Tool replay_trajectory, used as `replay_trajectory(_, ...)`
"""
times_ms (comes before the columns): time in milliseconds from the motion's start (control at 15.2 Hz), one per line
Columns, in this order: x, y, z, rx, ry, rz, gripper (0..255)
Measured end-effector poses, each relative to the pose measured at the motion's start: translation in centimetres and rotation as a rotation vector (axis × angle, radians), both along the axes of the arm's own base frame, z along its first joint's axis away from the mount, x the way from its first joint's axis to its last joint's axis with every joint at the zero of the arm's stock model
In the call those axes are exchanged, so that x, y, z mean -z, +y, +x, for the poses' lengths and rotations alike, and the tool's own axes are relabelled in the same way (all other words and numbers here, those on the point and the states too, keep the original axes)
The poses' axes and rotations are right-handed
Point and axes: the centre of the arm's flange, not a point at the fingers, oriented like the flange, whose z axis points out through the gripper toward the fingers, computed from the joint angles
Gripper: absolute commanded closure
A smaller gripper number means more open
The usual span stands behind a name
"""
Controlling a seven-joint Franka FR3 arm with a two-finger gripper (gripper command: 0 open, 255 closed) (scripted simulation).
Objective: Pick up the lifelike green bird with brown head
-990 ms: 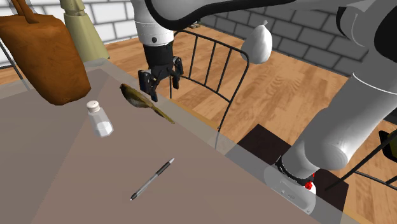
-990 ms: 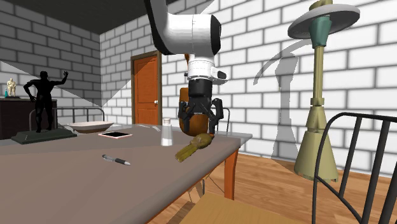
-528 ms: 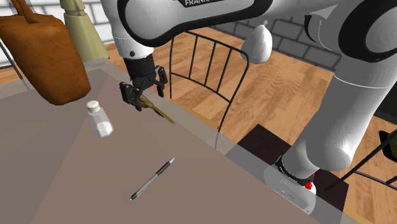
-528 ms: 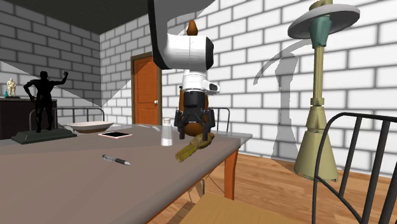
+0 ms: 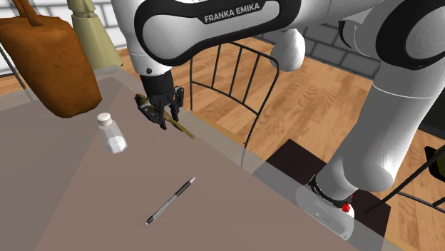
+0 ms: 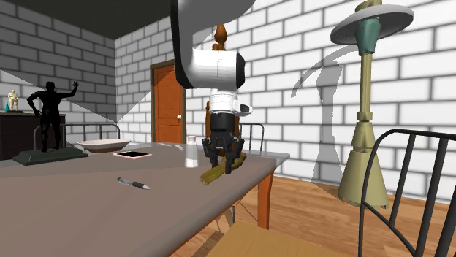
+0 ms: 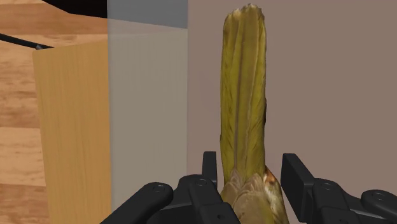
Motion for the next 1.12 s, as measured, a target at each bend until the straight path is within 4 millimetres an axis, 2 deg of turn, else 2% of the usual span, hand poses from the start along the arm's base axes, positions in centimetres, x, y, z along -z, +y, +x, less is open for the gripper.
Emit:
replay_trajectory(462,0.0,-0.1,0.0,0.000,0.000,0.000,255)
replay_trajectory(1122,-4.6,-0.2,0.0,0.000,0.000,0.000,255)
